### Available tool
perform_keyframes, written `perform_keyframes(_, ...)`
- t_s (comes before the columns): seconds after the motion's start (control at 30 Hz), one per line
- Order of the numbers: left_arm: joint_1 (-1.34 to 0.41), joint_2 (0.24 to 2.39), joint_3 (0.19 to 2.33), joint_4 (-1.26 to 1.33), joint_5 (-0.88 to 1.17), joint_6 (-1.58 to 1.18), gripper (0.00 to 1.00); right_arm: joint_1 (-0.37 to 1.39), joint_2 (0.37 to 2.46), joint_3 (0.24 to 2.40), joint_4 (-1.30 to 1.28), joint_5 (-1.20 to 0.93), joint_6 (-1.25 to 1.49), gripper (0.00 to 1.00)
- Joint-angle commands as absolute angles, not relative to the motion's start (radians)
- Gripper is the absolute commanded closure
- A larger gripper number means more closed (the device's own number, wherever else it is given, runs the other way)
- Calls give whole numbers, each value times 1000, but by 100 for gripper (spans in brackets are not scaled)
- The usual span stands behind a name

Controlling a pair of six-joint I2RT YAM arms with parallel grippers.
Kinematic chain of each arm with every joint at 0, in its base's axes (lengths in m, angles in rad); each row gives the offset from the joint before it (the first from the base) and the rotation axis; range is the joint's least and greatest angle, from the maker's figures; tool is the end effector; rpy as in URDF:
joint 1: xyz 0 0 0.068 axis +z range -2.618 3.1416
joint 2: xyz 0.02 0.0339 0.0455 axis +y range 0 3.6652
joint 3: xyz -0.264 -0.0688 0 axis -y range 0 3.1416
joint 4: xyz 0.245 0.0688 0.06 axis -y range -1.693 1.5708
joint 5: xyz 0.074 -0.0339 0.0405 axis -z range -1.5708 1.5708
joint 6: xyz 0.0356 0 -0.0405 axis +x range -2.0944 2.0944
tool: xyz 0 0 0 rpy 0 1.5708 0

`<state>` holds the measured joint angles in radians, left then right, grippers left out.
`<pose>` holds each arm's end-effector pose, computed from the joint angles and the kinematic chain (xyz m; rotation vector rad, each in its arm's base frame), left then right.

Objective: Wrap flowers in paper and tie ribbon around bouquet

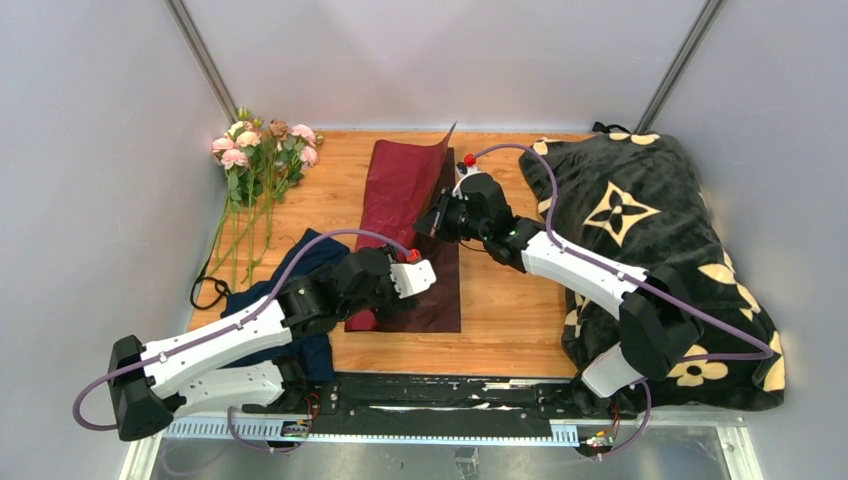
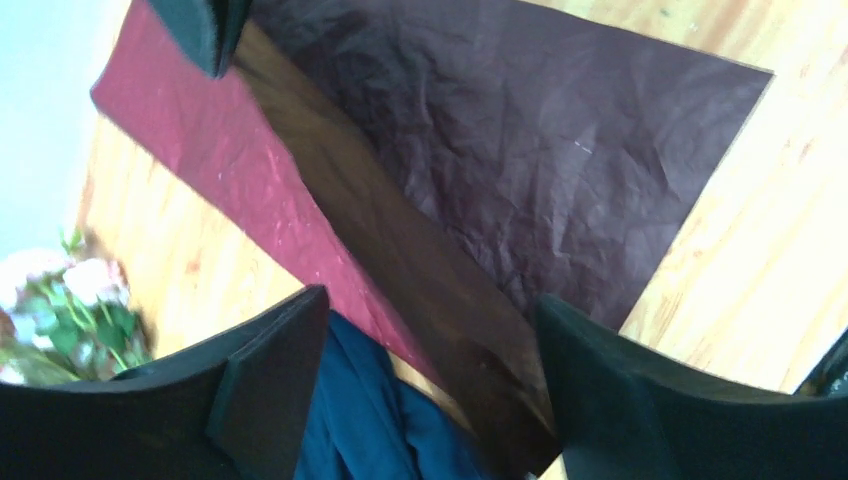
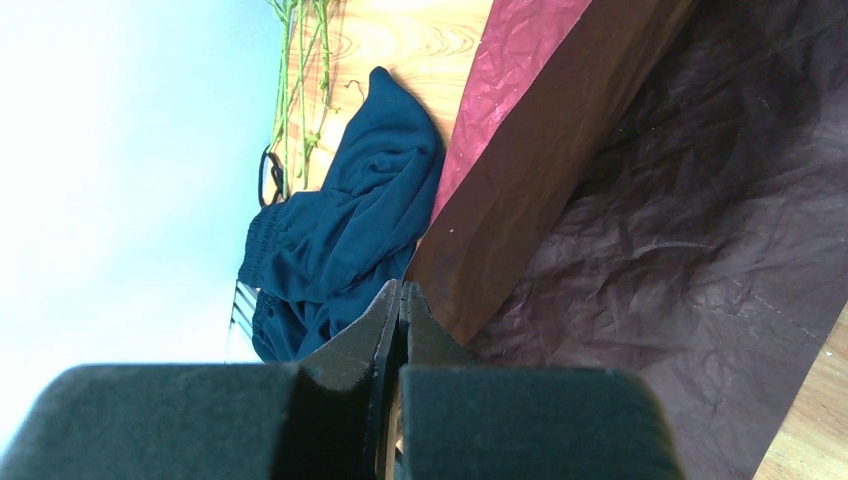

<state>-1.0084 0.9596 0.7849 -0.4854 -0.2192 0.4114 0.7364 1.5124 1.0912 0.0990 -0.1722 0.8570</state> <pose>0.1164 -0.1702 0.2795 1.3504 1.7542 -0.0858 0.2598 0.2437 0.2971 -0.0038 2.0907 1.2008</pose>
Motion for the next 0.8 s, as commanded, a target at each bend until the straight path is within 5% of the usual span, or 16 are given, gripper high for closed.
perform_keyframes(0.0,-1000,959,814,-394,-357,358,28,749,1506,1124,71,-136,853,100)
perform_keyframes(0.17,-991,976,829,-413,-342,326,87,749,1496,1122,59,-130,837,100)
perform_keyframes(0.23,-987,980,842,-427,-352,315,100,749,1490,1119,55,-122,822,100)
perform_keyframes(0.33,-968,974,864,-439,-420,313,100,748,1477,1140,36,-126,735,98)
perform_keyframes(0.47,-901,954,873,-417,-554,315,100,733,1461,1223,-154,-130,512,58)
perform_keyframes(0.57,-847,939,838,-351,-687,342,100,709,1422,1206,-230,-156,386,40)
perform_keyframes(0.77,-698,937,810,-225,-867,359,100,701,1372,1131,-279,-217,191,37)
